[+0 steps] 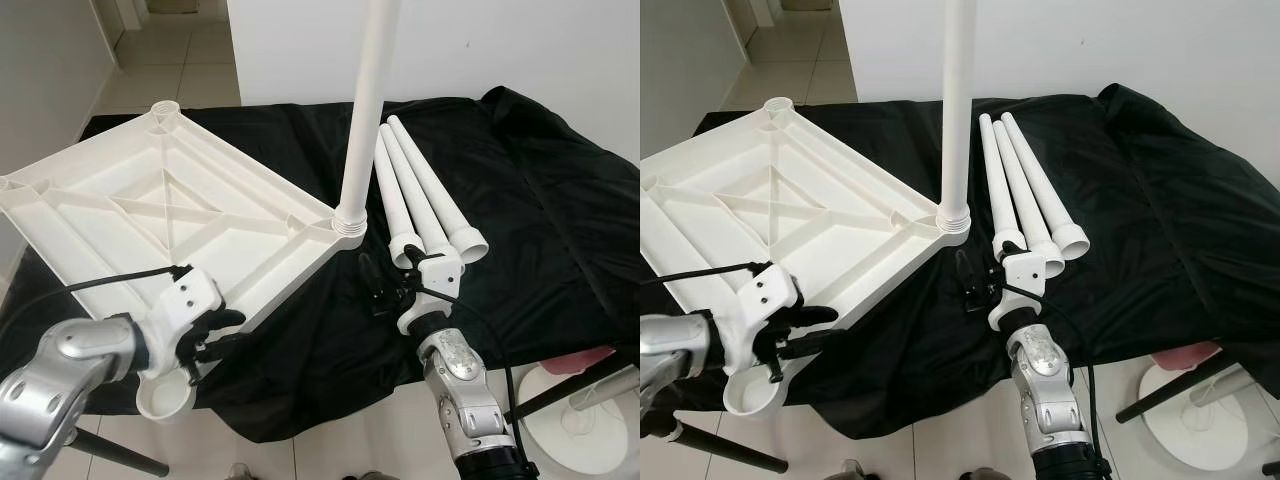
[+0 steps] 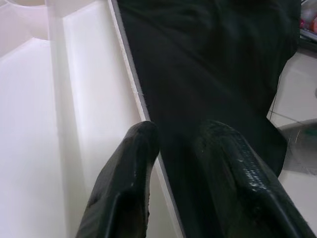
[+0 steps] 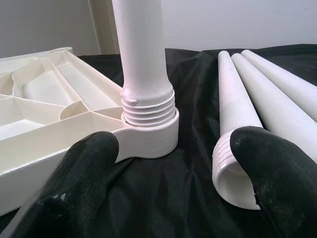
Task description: Building children table
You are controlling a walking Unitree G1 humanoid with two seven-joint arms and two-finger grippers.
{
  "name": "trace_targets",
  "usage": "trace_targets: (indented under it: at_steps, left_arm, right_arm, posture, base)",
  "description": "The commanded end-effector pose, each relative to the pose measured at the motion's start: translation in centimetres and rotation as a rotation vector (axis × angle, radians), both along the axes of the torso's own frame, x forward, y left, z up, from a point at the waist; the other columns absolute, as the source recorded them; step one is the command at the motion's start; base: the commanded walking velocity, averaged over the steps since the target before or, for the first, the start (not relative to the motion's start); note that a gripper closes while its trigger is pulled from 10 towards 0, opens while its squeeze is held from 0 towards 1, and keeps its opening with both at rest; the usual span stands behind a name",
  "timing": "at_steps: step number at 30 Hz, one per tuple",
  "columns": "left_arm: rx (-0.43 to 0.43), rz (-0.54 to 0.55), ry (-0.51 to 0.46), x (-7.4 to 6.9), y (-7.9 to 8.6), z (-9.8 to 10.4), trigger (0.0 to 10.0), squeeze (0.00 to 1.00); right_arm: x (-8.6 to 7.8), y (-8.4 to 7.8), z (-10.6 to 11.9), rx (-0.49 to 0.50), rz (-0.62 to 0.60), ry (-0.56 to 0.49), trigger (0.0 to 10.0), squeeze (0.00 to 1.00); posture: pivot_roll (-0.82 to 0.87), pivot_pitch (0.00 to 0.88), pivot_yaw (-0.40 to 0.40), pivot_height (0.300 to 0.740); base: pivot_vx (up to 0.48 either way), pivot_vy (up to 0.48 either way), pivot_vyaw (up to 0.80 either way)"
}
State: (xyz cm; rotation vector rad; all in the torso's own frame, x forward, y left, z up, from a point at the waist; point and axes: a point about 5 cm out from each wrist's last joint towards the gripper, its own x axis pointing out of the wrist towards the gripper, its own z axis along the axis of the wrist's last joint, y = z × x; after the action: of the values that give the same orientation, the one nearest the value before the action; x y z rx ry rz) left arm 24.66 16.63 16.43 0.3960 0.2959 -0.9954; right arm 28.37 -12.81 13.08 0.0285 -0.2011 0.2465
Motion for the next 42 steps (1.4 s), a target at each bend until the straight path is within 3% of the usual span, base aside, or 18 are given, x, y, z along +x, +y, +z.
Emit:
trace_targets:
  at_steps: [1,8,11,14,16,17,19,22,26,27,30,31,33,37,39,41,42]
  left_arm:
    - [0.027,0.074,-0.019,0.8,0.2,-0.4,10.0,0.0]
    - [0.06,0.11,-0.057,1.8,1.3,0.1,10.0,0.0]
    - [0.121,0.208,-0.108,3.0,4.3,1.2,10.0,0.0]
    - [0.129,0.247,-0.124,3.5,5.2,1.5,10.0,0.0]
    - [0.154,0.385,-0.19,4.7,7.4,2.5,10.0,0.0]
    - [0.154,0.385,-0.19,4.7,7.4,2.5,10.0,0.0]
    - [0.184,0.479,-0.225,5.2,9.0,2.9,10.0,0.0]
    - [0.257,0.468,-0.221,4.7,9.7,2.5,10.0,0.0]
    - [0.288,0.451,-0.215,4.5,10.0,2.3,10.0,0.0]
    - [0.365,0.465,-0.212,3.9,11.6,2.2,10.0,0.0]
    - [0.399,0.477,-0.206,3.7,12.3,2.2,10.0,0.0]
    - [0.45,0.471,-0.18,3.1,13.3,1.9,10.0,0.0]
    - [0.45,0.471,-0.18,3.1,13.3,1.9,10.0,0.0]
    - [0.511,0.374,-0.116,1.6,13.1,0.8,10.0,0.0]
    - [0.508,0.32,-0.086,1.0,12.4,0.4,10.0,0.0]
    - [0.46,0.225,-0.035,0.0,10.5,-0.4,10.0,0.0]
    - [0.46,0.225,-0.035,0.0,10.5,-0.4,10.0,0.0]
  right_arm:
    - [-0.1,0.0,-0.3,-0.001,-0.006,0.006,10.0,0.0]
    - [-0.1,0.0,-0.4,0.003,-0.011,0.006,10.0,0.0]
    - [-0.2,-0.1,-0.5,0.004,-0.014,0.007,10.0,0.0]
    - [-0.2,-0.1,-0.5,0.003,-0.014,0.008,10.0,0.0]
    - [-0.2,-0.1,-0.5,0.004,-0.016,0.007,10.0,0.0]
    - [-0.2,-0.1,-0.5,0.004,-0.016,0.007,10.0,0.0]
    - [-0.2,-0.1,-0.5,0.005,-0.016,0.008,10.0,0.0]
    - [-0.3,-0.1,-0.5,0.005,-0.017,0.008,10.0,0.0]
    - [-0.3,-0.1,-0.5,0.005,-0.017,0.008,10.0,0.0]
    - [-0.5,-0.2,-0.6,0.004,-0.02,0.012,10.0,0.0]
    - [-0.5,-0.3,-0.6,0.002,-0.022,0.013,10.0,0.0]
    - [-0.5,-0.4,-0.5,-0.001,-0.024,0.014,10.0,0.0]
    - [-0.5,-0.4,-0.5,-0.001,-0.024,0.014,10.0,0.0]
    - [-0.5,-0.4,-0.5,-0.002,-0.025,0.013,10.0,0.0]
    - [-0.5,-0.5,-0.5,-0.002,-0.025,0.013,10.0,0.0]
    - [-0.5,-0.5,-0.5,-0.003,-0.025,0.014,10.0,0.0]
    - [-0.5,-0.5,-0.5,-0.003,-0.025,0.014,10.0,0.0]
  posture:
    - [0.01,0.054,0.016,0.74]
    - [0.0,0.055,0.019,0.74]
    - [0.0,0.059,0.019,0.74]
    - [0.0,0.061,0.019,0.74]
    - [0.01,0.067,0.018,0.74]
    - [0.01,0.067,0.018,0.74]
    - [0.01,0.071,0.018,0.74]
    - [0.01,0.079,0.018,0.74]
    - [0.01,0.079,0.018,0.74]
    - [0.0,0.089,0.017,0.74]
    - [0.0,0.092,0.015,0.74]
    - [0.0,0.092,0.015,0.74]
    - [0.0,0.092,0.015,0.74]
    - [0.01,0.099,0.015,0.74]
    - [0.01,0.103,0.013,0.74]
    - [0.01,0.106,0.01,0.74]
    - [0.01,0.106,0.01,0.74]
  base:
    - [0.0,0.0,0.0]
    - [0.0,0.0,0.0]
    - [0.0,0.0,0.0]
    - [0.0,0.0,0.0]
    - [0.0,0.0,0.0]
    - [0.0,0.0,0.0]
    - [0.0,0.0,0.0]
    - [0.0,0.0,0.0]
    - [0.0,0.0,0.0]
    - [0.0,0.0,0.0]
    - [0.0,0.0,0.0]
    - [0.0,0.0,0.0]
    - [0.0,0.0,0.0]
    - [0.0,0.0,0.0]
    - [0.0,0.0,0.0]
    - [0.0,0.0,0.0]
    - [0.0,0.0,0.0]
